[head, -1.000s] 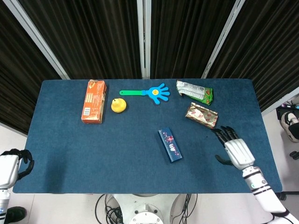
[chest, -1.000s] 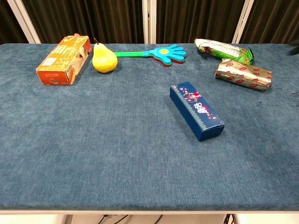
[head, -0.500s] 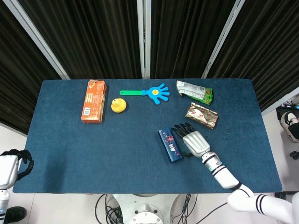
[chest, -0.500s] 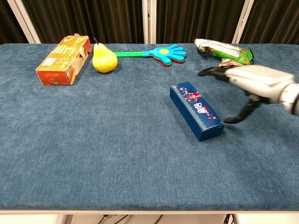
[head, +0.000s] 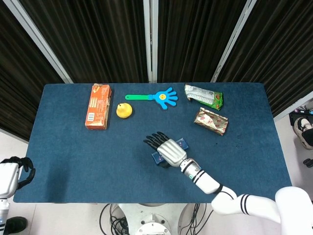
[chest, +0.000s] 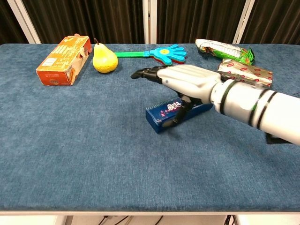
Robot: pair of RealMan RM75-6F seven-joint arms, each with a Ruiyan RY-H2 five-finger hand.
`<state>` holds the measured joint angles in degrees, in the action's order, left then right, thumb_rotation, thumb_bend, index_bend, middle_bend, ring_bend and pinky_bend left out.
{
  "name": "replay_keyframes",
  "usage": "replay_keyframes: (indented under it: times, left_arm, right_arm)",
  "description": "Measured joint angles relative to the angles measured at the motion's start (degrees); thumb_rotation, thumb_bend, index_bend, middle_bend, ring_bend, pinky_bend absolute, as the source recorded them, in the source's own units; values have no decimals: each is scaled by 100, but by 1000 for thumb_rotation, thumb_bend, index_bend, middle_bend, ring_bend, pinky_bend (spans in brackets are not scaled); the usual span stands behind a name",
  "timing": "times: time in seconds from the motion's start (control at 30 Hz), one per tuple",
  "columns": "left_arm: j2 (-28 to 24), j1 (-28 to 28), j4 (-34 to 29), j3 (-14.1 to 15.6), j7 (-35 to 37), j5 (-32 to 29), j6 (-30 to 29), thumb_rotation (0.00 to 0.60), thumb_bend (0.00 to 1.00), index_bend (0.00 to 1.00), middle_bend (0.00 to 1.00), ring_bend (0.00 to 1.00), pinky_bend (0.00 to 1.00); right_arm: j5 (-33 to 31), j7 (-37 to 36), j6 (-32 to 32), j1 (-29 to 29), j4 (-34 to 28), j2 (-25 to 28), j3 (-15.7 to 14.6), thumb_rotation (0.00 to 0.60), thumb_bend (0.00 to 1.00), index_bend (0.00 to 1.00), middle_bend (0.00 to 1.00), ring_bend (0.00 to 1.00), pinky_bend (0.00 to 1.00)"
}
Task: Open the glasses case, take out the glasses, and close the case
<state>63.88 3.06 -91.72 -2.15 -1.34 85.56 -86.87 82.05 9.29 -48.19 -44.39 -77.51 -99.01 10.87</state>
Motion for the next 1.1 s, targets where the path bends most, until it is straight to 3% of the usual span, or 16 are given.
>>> replay_keyframes:
  times: [0.13,0.33,0.5,0.7,1.1]
  left_arm:
    - [-8,1,-4,0,24,1,7,600,380,608,628,457,514]
    - [-7,5,-6,1,7,4,12,600,380,608,628,457,514]
    - [-3,5,-19,-3,-25,-7,13,600,380,608,628,457,514]
    - [-6,7,-22,-8,-19,-22,25,600,380,608,628,457,514]
    - [-9,9,-22,-9,-4,-20,29,600,380,608,628,457,513]
  right_arm:
    - [-470,124,172,-85,-8,-15,156,600,84,0,123,0,0]
    - [-772,-10,405,-35,-346,533,133,600,165,0,155,0,0]
    - [-895,-339,695,-44,-586,981,48,600,229,81,206,0,0]
    - [-943,-416,851,-165,-552,1046,-65,600,291,200,250,0,0]
    - [-1032,-519,866,-255,-495,1088,-175,600,319,251,269,0,0]
